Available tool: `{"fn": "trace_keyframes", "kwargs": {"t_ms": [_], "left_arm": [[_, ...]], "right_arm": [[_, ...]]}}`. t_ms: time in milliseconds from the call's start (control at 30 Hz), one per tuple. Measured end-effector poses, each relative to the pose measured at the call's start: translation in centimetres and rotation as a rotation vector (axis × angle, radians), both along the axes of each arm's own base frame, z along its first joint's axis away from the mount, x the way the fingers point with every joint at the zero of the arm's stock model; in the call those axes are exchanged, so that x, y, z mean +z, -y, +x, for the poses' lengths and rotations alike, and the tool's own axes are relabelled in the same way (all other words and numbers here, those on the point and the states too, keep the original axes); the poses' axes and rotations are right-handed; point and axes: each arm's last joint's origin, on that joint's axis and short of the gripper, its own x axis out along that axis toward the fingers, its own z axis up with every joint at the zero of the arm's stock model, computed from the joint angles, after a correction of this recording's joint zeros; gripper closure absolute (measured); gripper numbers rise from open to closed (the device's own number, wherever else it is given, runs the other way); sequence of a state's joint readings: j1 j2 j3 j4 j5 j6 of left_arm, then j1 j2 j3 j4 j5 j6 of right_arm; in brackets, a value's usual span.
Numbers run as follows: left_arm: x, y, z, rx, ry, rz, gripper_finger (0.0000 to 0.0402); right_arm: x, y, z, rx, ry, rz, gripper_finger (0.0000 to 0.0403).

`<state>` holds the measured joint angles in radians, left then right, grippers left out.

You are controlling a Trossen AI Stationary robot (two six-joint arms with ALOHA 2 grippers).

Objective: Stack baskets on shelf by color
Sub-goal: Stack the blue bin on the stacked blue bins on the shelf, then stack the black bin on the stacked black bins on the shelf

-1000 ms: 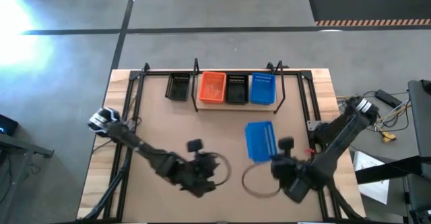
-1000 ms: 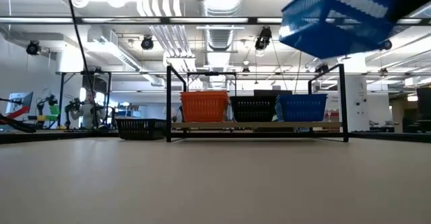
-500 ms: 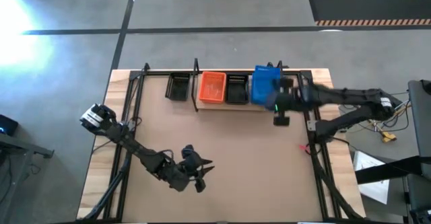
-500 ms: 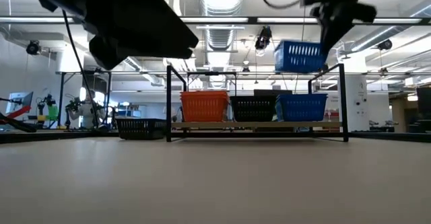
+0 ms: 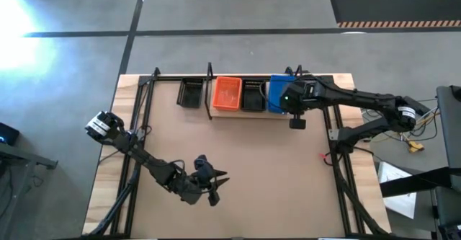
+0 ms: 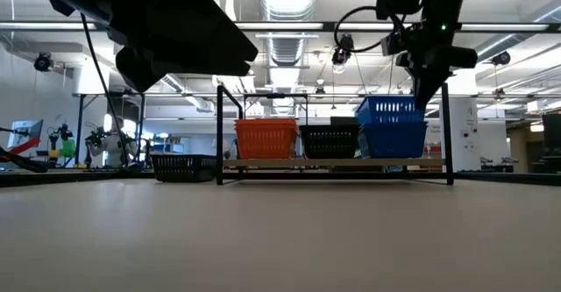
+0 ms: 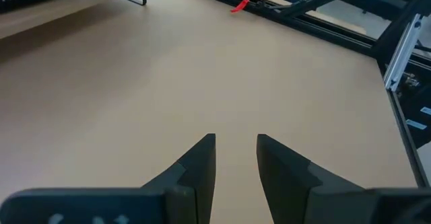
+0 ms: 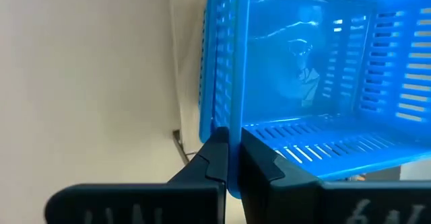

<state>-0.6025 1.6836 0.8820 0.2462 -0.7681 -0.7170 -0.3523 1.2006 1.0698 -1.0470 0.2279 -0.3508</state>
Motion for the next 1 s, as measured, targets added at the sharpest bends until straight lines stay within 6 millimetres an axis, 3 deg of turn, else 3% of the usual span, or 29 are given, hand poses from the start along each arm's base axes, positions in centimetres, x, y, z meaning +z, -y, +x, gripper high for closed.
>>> {"fn": "trace_keyframes", "kwargs": {"t_ms": [300, 633, 733, 867, 1000], "left_arm": [[0.1, 0.1, 0.1, 0.000, 0.009, -0.006, 0.0310], [0.1, 0.1, 0.1, 0.000, 0.008, -0.008, 0.0310], [0.1, 0.1, 0.1, 0.000, 0.008, -0.008, 0.0310], [0.1, 0.1, 0.1, 0.000, 0.008, -0.008, 0.0310], [0.1, 0.0, 0.1, 0.001, 0.008, -0.008, 0.0310]], "right_arm": [[-0.7, 0.0, -0.1, 0.007, -0.017, -0.005, 0.0373], [0.3, 0.2, 0.0, -0.046, -0.014, -0.084, 0.0241], [1.0, 0.1, 0.1, -0.076, 0.054, -0.026, 0.0217], [1.1, -0.7, 0.6, -0.014, 0.147, 0.156, 0.0216], [-0.2, -1.1, 0.5, -0.006, 0.098, 0.206, 0.0230]]}}
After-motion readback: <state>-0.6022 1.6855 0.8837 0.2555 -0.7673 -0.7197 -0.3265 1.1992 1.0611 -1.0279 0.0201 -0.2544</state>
